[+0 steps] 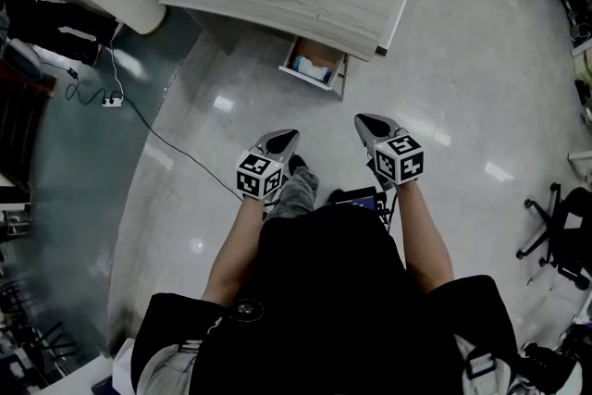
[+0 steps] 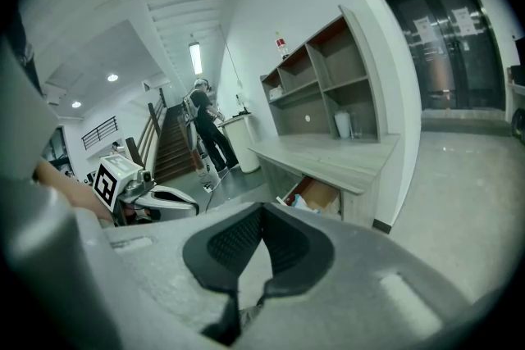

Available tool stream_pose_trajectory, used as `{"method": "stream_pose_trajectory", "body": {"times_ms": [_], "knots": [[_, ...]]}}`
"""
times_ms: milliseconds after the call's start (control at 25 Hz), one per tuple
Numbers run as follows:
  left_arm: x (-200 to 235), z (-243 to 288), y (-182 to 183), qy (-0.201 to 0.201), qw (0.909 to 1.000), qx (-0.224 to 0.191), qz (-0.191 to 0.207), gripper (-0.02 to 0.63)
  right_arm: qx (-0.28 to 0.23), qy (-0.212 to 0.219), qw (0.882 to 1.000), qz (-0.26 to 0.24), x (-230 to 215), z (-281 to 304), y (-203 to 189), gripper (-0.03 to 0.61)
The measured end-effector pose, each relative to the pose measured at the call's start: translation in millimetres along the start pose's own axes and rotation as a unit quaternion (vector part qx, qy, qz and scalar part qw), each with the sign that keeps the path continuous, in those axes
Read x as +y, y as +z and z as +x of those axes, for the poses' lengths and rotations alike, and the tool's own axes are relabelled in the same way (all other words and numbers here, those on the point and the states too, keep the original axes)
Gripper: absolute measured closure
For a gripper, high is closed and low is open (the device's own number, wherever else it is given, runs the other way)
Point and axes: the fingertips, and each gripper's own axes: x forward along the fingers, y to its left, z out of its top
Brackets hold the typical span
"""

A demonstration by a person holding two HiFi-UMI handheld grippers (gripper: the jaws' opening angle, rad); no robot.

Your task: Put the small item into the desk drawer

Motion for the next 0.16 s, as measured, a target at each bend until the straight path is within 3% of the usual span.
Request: {"method": "stream_pose_trajectory", "body": {"times_ms": [160], "knots": [[0.4, 1.6, 1.4, -0.001, 1.0, 0.003, 0.002, 0.612, 0.001, 0.001, 1.0, -0.002, -1.4, 1.7, 1.3, 0.577]]}}
